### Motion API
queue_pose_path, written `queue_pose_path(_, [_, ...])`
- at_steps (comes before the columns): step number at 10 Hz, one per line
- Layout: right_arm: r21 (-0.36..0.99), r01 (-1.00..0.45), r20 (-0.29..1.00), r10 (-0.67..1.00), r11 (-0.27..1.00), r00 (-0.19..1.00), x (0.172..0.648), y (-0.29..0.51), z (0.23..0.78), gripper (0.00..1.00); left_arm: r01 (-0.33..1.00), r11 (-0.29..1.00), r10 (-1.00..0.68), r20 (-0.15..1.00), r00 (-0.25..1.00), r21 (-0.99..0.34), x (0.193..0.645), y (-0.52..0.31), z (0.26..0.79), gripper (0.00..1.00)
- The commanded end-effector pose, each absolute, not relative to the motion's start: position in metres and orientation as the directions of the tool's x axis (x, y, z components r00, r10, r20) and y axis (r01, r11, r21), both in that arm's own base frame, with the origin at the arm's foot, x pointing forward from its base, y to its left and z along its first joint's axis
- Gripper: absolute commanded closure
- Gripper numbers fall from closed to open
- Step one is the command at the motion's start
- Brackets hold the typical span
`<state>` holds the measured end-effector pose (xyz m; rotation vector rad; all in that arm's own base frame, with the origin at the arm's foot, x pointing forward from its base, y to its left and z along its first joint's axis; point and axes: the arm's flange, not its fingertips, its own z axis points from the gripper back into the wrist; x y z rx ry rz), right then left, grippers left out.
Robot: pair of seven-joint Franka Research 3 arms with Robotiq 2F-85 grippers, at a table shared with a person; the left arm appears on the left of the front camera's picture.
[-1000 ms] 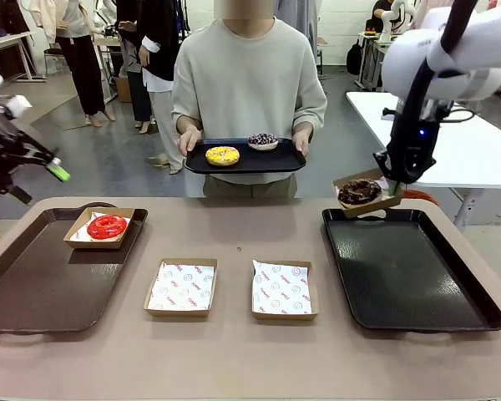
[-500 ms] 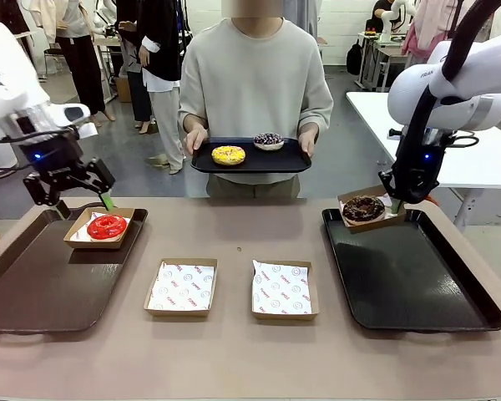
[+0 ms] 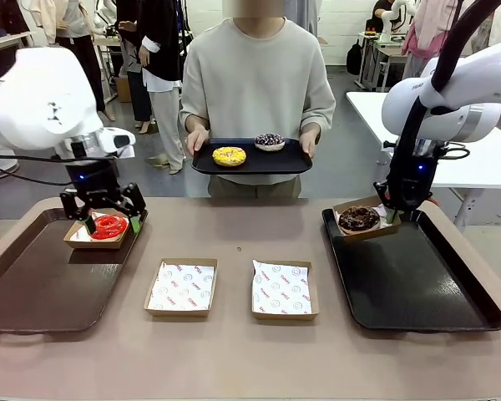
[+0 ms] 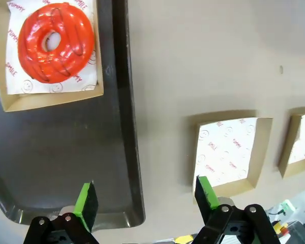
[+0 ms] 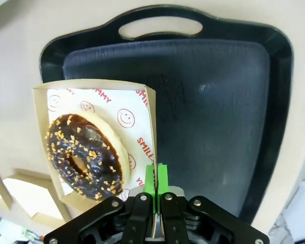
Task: Individually package the donuts and arrange them on the tray.
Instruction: Place the picked Paper togo box on the Handle tray while simultaneously picking up another Paper togo box from the table with the other hand.
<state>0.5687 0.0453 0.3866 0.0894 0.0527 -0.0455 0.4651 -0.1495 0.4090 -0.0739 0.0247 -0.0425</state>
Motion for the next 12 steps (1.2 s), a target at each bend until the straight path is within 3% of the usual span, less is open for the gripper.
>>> queue_pose_path(1, [0.088,0.024,-0.080,-0.017,0.996,0.997,0.576,0.049,0.389,0.98,0.027,0.999,-0.027,0.000,1.000,-0.019,0.465,-0.162,0.394,0.00])
queue_pose_path(11, [0.088,0.048,-0.055,-0.043,0.995,0.998,0.569,0.045,0.387,0.98,0.085,0.996,-0.083,0.075,0.994,-0.030,0.409,-0.243,0.345,0.00])
queue_pose_path(12, [0.088,0.048,-0.055,-0.043,0.995,0.998,0.569,0.045,0.387,0.98,0.122,0.992,-0.121,0.025,0.992,-0.035,0.413,-0.241,0.347,0.00])
